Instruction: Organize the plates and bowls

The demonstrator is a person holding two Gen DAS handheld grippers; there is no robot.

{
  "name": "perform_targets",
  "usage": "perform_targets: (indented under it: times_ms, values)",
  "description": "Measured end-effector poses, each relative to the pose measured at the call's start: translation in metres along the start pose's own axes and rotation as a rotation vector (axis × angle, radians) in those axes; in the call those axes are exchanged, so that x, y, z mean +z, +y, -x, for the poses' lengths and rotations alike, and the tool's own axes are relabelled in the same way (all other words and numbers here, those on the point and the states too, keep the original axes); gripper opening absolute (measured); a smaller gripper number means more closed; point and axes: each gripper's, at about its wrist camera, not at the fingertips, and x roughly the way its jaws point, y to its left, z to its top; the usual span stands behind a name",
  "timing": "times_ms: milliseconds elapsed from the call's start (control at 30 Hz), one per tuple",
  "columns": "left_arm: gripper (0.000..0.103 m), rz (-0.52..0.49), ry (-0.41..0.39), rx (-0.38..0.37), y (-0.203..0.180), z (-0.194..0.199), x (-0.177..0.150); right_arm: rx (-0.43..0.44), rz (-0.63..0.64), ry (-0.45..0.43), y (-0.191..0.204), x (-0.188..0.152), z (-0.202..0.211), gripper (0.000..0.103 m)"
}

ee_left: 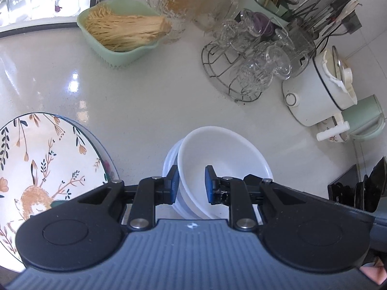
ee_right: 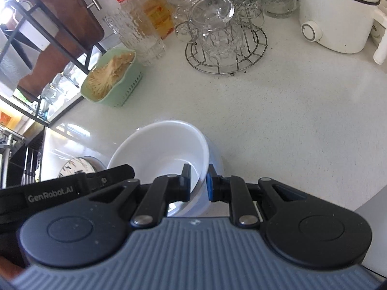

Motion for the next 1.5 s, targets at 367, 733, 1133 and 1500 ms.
perform_targets:
  times_ms: [367,733,1133,1500]
  values:
    - [0.045,0.032,0.047,0.02,0.014,-0.008,-0.005,-0.021,-0.005,0.012,-0.012,0.006,-0.006,0.039]
    - [0.045,0.029,0.124,0.026,0.014,-0.035,-0.001,0.016,-0.068,0.122,-0.025,0.012,-0.043,0.038]
    - [0.042,-0.007,0.175,0.029,0.009,-0.071,-0.004,0.025,-0.054,0.169,-0.025,0.01,-0.063,0.019]
    - [0.042,-0.009,0.112,-0.032,0.005,-0.031,0.007,-0.005,-0.053,0.1,-0.004,0.011,-0.018,0.019]
